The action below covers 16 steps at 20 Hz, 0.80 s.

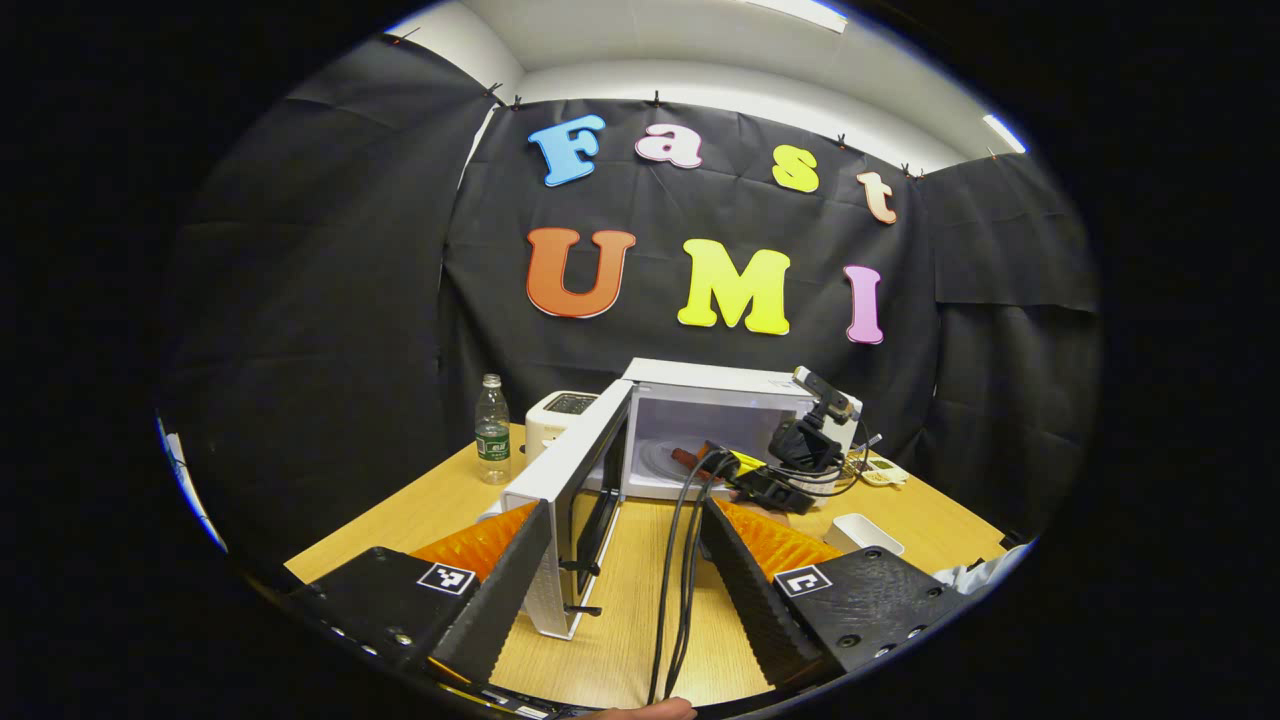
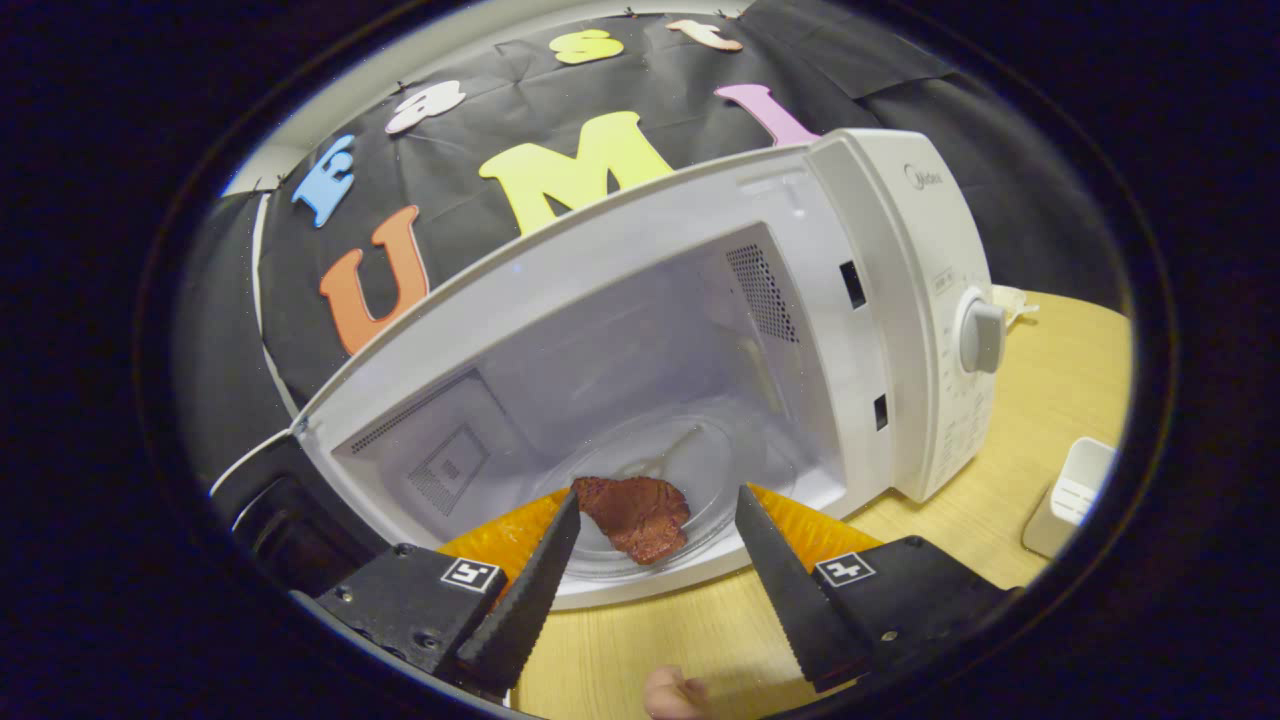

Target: Open the microwave oven with the left hand, put the food in, and close the microwave oven.

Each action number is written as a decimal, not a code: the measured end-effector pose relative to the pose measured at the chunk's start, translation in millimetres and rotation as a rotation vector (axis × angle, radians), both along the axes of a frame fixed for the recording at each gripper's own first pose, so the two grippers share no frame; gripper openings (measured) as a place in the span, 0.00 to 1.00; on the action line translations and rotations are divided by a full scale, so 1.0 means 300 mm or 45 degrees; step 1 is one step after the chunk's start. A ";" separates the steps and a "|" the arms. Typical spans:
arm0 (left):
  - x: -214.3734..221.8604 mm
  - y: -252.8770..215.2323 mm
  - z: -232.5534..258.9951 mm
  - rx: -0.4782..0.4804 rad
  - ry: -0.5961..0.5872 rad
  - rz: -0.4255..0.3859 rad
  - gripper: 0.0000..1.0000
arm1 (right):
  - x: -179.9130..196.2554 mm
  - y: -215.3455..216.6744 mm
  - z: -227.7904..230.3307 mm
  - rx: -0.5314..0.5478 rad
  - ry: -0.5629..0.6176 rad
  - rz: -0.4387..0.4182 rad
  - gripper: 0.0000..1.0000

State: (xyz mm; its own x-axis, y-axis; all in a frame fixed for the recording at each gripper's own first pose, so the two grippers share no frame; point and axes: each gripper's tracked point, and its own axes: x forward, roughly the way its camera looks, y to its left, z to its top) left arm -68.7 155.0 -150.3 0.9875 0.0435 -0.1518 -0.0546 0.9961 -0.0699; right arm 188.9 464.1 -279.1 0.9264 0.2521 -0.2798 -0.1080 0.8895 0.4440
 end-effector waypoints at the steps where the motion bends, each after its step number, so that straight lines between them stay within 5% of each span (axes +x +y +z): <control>1: -0.011 0.002 0.008 0.004 -0.009 0.002 0.93 | -0.029 -0.021 0.021 -0.020 -0.012 0.020 0.99; 8: -0.113 -0.017 0.127 0.011 -0.086 -0.035 0.93 | -0.279 -0.204 0.217 -0.133 -0.140 0.173 0.99; 16: -0.168 -0.031 0.247 0.045 -0.139 -0.060 0.93 | -0.703 -0.552 0.426 -0.282 -0.319 0.293 0.99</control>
State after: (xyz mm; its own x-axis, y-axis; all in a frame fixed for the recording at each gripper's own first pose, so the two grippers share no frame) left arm -119.2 145.6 -76.2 0.9991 0.0002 -0.0428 -0.0018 0.9993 -0.0373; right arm -22.0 298.4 -151.3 0.8992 0.4198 -0.1232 -0.3959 0.9006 0.1792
